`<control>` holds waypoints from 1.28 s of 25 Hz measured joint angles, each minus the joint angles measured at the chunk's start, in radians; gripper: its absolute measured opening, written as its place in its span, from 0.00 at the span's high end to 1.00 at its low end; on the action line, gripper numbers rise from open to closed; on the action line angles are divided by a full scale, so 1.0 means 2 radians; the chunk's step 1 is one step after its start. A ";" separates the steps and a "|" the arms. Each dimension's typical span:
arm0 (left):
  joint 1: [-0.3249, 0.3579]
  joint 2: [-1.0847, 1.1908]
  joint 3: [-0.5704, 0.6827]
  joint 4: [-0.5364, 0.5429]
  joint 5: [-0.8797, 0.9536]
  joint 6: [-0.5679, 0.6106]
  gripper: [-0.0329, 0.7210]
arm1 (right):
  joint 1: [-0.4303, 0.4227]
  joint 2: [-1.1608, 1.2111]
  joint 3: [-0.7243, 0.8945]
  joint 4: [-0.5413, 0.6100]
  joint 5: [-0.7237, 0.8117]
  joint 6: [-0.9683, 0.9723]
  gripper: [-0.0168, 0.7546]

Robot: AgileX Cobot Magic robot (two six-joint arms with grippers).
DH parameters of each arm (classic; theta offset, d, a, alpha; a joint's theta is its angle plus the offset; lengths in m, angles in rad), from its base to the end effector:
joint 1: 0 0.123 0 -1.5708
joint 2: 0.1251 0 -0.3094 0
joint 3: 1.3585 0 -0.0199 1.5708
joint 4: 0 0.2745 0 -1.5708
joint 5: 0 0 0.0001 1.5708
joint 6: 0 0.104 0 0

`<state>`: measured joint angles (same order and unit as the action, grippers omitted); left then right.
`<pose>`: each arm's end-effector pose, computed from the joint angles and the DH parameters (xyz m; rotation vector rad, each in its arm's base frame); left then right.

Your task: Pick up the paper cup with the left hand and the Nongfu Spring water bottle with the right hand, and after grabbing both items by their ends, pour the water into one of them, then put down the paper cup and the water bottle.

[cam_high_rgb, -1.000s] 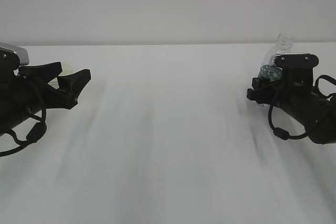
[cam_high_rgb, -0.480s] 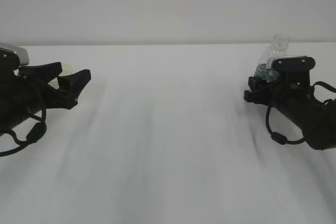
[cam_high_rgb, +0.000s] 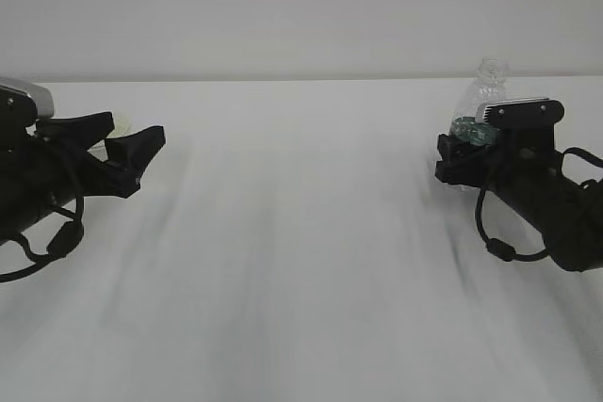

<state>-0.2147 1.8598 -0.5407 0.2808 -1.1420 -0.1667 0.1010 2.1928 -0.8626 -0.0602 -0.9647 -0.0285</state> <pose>0.3213 -0.0969 0.1433 0.3330 1.6559 -0.4104 0.4146 0.0472 0.0678 -0.1857 1.8409 0.0724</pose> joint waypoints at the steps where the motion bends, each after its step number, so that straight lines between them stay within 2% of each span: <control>1: 0.000 0.000 0.000 0.000 0.000 0.000 0.20 | 0.000 0.000 0.000 0.000 0.000 0.000 0.23; 9: 0.000 0.000 0.000 0.000 0.000 0.000 0.22 | 0.000 -0.002 0.006 0.000 -0.001 0.006 0.22; 27: 0.000 -0.004 0.000 0.000 0.001 0.000 0.23 | 0.000 -0.098 0.093 -0.005 0.005 0.008 0.22; 32: 0.000 -0.028 0.000 -0.007 0.031 0.000 0.23 | 0.000 -0.137 0.125 -0.006 0.007 0.009 0.22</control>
<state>-0.2147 1.8028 -0.5407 0.2667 -1.0798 -0.1667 0.1010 1.9188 -0.6121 -0.0727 -0.9515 -0.0104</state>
